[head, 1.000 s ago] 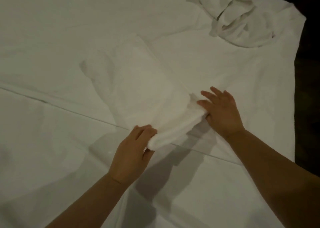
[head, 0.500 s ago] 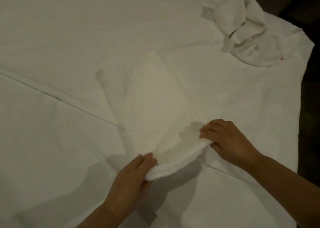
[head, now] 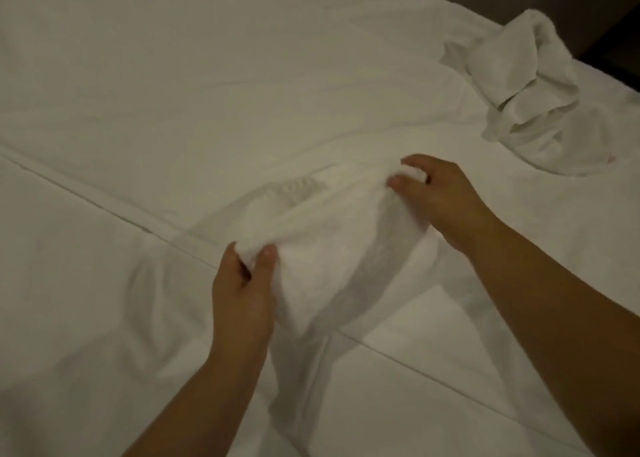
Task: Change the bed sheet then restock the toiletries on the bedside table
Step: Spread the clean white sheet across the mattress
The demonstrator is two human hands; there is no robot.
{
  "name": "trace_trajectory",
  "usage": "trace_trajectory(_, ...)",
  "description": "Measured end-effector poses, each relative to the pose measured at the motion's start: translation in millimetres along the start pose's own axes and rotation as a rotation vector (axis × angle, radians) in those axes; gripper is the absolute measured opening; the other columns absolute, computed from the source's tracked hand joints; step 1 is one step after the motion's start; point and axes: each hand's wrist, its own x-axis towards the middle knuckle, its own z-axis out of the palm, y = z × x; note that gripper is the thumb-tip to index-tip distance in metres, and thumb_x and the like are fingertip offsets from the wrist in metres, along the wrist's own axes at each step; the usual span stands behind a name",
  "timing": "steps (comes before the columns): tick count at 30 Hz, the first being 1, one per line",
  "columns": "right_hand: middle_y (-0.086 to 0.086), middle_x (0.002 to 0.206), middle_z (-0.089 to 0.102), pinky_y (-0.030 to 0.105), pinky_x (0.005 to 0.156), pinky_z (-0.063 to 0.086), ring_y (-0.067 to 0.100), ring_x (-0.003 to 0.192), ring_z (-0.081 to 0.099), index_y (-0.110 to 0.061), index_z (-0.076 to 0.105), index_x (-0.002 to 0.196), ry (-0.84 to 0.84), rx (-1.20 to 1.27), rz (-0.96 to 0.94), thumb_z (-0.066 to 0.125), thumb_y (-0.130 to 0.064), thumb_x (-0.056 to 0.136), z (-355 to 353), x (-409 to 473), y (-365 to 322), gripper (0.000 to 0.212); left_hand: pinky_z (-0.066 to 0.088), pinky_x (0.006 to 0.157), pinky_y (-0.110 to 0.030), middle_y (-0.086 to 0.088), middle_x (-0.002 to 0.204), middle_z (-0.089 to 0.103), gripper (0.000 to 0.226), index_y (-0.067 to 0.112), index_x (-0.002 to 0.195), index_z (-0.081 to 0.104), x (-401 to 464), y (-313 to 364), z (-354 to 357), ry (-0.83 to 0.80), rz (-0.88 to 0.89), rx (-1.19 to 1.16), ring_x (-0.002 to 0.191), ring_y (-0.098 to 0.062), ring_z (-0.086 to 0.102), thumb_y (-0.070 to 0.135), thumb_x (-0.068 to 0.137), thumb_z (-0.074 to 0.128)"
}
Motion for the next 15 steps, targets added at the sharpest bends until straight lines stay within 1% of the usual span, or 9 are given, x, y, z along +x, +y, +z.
trace_trajectory(2, -0.002, 0.087, 0.063, 0.029, 0.079, 0.048, 0.018, 0.088, 0.061, -0.021, 0.064, 0.085, 0.001, -0.077, 0.013, 0.060, -0.018, 0.090, 28, 33, -5, 0.007, 0.050, 0.090, -0.041, 0.006, 0.088, 0.065, 0.009, 0.024, 0.085, 0.057, 28, 0, 2, 0.064, -0.079, -0.038, 0.090, -0.017, 0.062, 0.024, 0.093, 0.057)
trace_trajectory(4, 0.005, 0.098, 0.063, 0.028, 0.082, 0.043, 0.024, 0.098, 0.059, -0.011, 0.065, 0.100, -0.002, -0.222, 0.039, 0.055, -0.021, 0.093, 52, 59, -4, 0.016, 0.049, 0.090, -0.040, 0.001, 0.091, 0.063, 0.011, 0.021, 0.086, 0.056, 49, -6, 6, 0.123, -0.142, -0.027, 0.093, -0.021, 0.061, 0.027, 0.095, 0.052)
trace_trajectory(6, 0.009, 0.104, 0.064, 0.023, 0.072, 0.035, 0.023, 0.097, 0.057, -0.004, 0.064, 0.106, -0.003, -0.357, 0.062, 0.051, -0.022, 0.095, 69, 75, 6, 0.024, 0.049, 0.089, -0.038, -0.001, 0.093, 0.062, 0.017, 0.017, 0.092, 0.055, 65, -9, 9, 0.142, -0.153, 0.048, 0.094, -0.023, 0.060, 0.031, 0.096, 0.048)
trace_trajectory(8, 0.007, 0.097, 0.063, 0.019, 0.061, 0.032, 0.022, 0.091, 0.056, -0.006, 0.064, 0.101, 0.027, -0.420, 0.082, 0.048, -0.023, 0.096, 79, 80, 16, 0.024, 0.048, 0.091, -0.038, -0.002, 0.098, 0.061, 0.024, 0.012, 0.101, 0.054, 75, -13, 11, 0.127, -0.170, 0.118, 0.096, -0.023, 0.059, 0.034, 0.097, 0.046)
trace_trajectory(9, 0.005, 0.093, 0.062, 0.018, 0.063, 0.035, 0.022, 0.091, 0.057, -0.007, 0.063, 0.099, 0.060, -0.427, 0.095, 0.047, -0.024, 0.096, 82, 80, 19, 0.023, 0.047, 0.090, -0.036, 0.000, 0.095, 0.060, 0.024, 0.012, 0.102, 0.051, 80, -15, 10, 0.117, -0.186, 0.140, 0.096, -0.022, 0.057, 0.035, 0.097, 0.046)
trace_trajectory(10, 0.005, 0.094, 0.062, 0.019, 0.071, 0.040, 0.024, 0.094, 0.058, -0.009, 0.063, 0.101, 0.112, -0.455, 0.083, 0.047, -0.024, 0.096, 85, 81, 20, 0.022, 0.045, 0.088, -0.033, 0.003, 0.092, 0.057, 0.020, 0.014, 0.101, 0.047, 85, -13, 9, 0.125, -0.218, 0.164, 0.095, -0.021, 0.055, 0.033, 0.097, 0.047)
trace_trajectory(12, 0.007, 0.111, 0.061, 0.032, 0.090, 0.041, 0.026, 0.108, 0.054, -0.013, 0.059, 0.114, 0.260, -0.560, -0.006, 0.047, -0.025, 0.096, 85, 75, 17, 0.025, 0.045, 0.091, -0.036, -0.001, 0.101, 0.054, 0.018, 0.016, 0.107, 0.041, 89, -6, 4, 0.188, -0.239, 0.184, 0.100, -0.024, 0.054, 0.025, 0.094, 0.051)
trace_trajectory(14, 0.006, 0.129, 0.055, 0.033, 0.099, 0.032, 0.025, 0.121, 0.047, -0.015, 0.054, 0.126, 0.414, -0.538, -0.158, 0.045, -0.027, 0.095, 85, 56, 7, 0.034, 0.041, 0.101, -0.039, -0.005, 0.126, 0.046, 0.036, 0.013, 0.125, 0.039, 78, 8, 0, 0.207, -0.077, 0.223, 0.115, -0.025, 0.049, 0.019, 0.092, 0.052)
trace_trajectory(15, 0.008, 0.133, 0.053, 0.033, 0.101, 0.030, 0.026, 0.125, 0.046, -0.013, 0.054, 0.128, 0.431, -0.499, -0.255, 0.042, -0.027, 0.094, 88, 43, 6, 0.039, 0.038, 0.105, -0.039, -0.005, 0.133, 0.042, 0.043, 0.009, 0.132, 0.038, 67, 14, 1, 0.152, 0.132, 0.296, 0.122, -0.025, 0.046, 0.018, 0.092, 0.051)
